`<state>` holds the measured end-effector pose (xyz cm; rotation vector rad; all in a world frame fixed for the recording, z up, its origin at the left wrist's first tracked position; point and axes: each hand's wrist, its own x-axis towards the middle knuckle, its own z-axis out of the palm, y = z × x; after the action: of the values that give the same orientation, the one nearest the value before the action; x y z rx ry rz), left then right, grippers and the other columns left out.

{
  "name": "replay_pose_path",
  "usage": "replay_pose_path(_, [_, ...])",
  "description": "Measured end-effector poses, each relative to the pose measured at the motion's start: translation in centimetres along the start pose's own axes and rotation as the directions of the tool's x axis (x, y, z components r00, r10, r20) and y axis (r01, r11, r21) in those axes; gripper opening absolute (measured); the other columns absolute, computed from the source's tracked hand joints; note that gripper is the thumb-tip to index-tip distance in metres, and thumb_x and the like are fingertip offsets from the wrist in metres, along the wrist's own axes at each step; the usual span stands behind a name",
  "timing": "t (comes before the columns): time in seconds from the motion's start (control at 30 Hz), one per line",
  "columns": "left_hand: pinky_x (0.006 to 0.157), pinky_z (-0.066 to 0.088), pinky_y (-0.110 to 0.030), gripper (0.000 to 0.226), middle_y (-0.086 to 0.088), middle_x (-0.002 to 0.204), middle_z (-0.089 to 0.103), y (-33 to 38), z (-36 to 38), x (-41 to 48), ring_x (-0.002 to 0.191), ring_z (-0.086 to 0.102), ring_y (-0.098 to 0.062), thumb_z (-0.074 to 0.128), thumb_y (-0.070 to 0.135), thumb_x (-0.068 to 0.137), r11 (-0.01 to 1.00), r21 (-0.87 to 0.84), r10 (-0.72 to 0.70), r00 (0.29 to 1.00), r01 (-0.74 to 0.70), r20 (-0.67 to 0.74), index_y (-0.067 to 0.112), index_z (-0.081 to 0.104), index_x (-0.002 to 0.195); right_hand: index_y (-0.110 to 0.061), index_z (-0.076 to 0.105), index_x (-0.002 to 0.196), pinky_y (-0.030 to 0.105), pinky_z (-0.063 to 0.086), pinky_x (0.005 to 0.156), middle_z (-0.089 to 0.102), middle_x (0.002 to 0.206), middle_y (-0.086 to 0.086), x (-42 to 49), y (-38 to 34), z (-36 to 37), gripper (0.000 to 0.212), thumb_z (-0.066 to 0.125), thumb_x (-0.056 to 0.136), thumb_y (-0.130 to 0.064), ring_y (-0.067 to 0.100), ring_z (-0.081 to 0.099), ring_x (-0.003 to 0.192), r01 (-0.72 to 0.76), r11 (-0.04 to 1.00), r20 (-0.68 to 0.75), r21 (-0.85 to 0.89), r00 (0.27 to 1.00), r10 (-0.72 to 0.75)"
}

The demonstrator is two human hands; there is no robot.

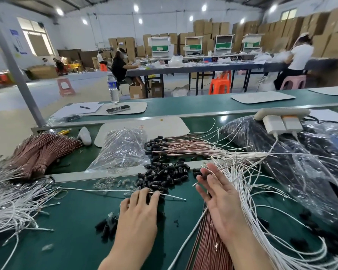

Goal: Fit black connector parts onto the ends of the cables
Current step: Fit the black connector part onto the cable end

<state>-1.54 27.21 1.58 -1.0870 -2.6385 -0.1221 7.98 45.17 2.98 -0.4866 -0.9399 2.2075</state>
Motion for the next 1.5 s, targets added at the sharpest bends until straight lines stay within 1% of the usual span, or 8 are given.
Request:
replay_pose_path(0.17, [0.078,0.058,-0.043,0.073,-0.005,0.103,0.071,-0.9,-0.3,0.5,0.096,0.07,-0.029,0.083,-0.01,0.045,1.0,0.007,-0.025,0.998,0.025,-0.055,0.016,0.074,0.113,-0.013,0.075,0.109,0.035,0.058,0.087,0.074,0.113,0.012,0.1,-0.3,-0.1,0.03,0.051,0.098,0.001,0.022,0.074,0.098,-0.065,0.995,-0.015,0.075,0.998,0.067])
replay_pose_path(0.3, [0.084,0.051,-0.035,0.047,0.006,0.097,0.063,-1.5,-0.3,0.7,0.093,0.064,-0.02,0.082,-0.001,0.07,0.999,-0.045,0.003,0.996,-0.006,-0.086,0.028,0.068,0.105,-0.008,0.078,0.103,0.033,0.062,0.084,0.074,0.107,0.015,0.0,-0.3,0.0,0.025,0.063,0.083,-0.008,0.026,0.074,0.098,-0.111,0.987,0.018,0.12,0.994,0.11])
replay_pose_path(0.4, [0.075,0.053,-0.035,0.03,0.007,0.087,0.061,-1.9,0.2,0.3,0.077,0.064,-0.018,0.085,0.005,0.076,0.985,-0.17,-0.01,0.978,-0.026,-0.21,0.024,0.07,0.093,-0.011,0.08,0.099,0.03,0.061,0.082,0.075,0.103,0.012,-0.2,-0.3,0.0,0.022,0.065,0.084,-0.009,0.024,0.075,0.095,-0.098,0.991,0.03,0.094,0.995,0.095])
replay_pose_path(0.5, [0.078,0.051,-0.032,0.008,0.008,0.094,0.056,-2.0,0.3,0.1,0.077,0.058,-0.012,0.061,0.02,0.098,0.947,-0.292,0.009,0.919,-0.134,-0.395,0.02,0.066,0.104,-0.011,0.079,0.102,0.033,0.062,0.082,0.074,0.104,0.012,-0.2,-0.2,0.0,0.023,0.064,0.084,-0.006,0.025,0.075,0.094,-0.099,0.989,0.043,0.113,0.995,0.095])
replay_pose_path(0.63, [0.077,0.042,-0.023,0.018,0.01,0.095,0.051,-1.8,0.1,0.1,0.076,0.042,-0.005,0.05,0.029,0.1,0.891,-0.39,0.001,0.86,-0.233,-0.51,0.02,0.063,0.109,-0.011,0.075,0.109,0.039,0.063,0.08,0.074,0.106,0.013,-0.4,0.5,0.6,0.026,0.062,0.087,-0.006,0.028,0.074,0.094,-0.139,0.984,0.092,0.111,0.987,0.129])
replay_pose_path(0.9, [0.08,0.04,-0.019,0.015,0.012,0.091,0.054,-1.7,1.2,-0.2,0.081,0.039,-0.001,0.056,0.027,0.097,0.88,-0.373,0.045,0.833,-0.294,-0.552,0.019,0.068,0.102,-0.015,0.079,0.105,0.037,0.062,0.077,0.075,0.111,0.01,-0.5,1.1,1.1,0.024,0.062,0.089,-0.008,0.032,0.074,0.102,-0.182,0.971,0.12,0.153,0.979,0.165])
replay_pose_path(1.23, [0.083,0.033,-0.006,0.005,0.017,0.089,0.052,-1.5,1.3,-0.4,0.08,0.041,0.004,0.061,0.023,0.097,0.866,-0.43,-0.003,0.856,-0.257,-0.517,0.022,0.065,0.1,-0.015,0.078,0.11,0.038,0.062,0.081,0.074,0.112,0.009,-0.3,1.0,0.9,0.027,0.063,0.089,-0.009,0.031,0.073,0.104,-0.211,0.961,0.138,0.179,0.972,0.187])
replay_pose_path(1.5, [0.08,0.036,-0.009,0.007,0.019,0.086,0.053,-1.3,1.0,-0.4,0.077,0.046,-0.001,0.061,0.027,0.096,0.853,-0.47,-0.03,0.879,-0.225,-0.475,0.023,0.067,0.098,-0.016,0.076,0.116,0.04,0.061,0.085,0.072,0.122,0.012,-0.6,1.2,1.0,0.031,0.064,0.089,-0.007,0.03,0.073,0.103,-0.247,0.953,0.175,0.173,0.96,0.217])
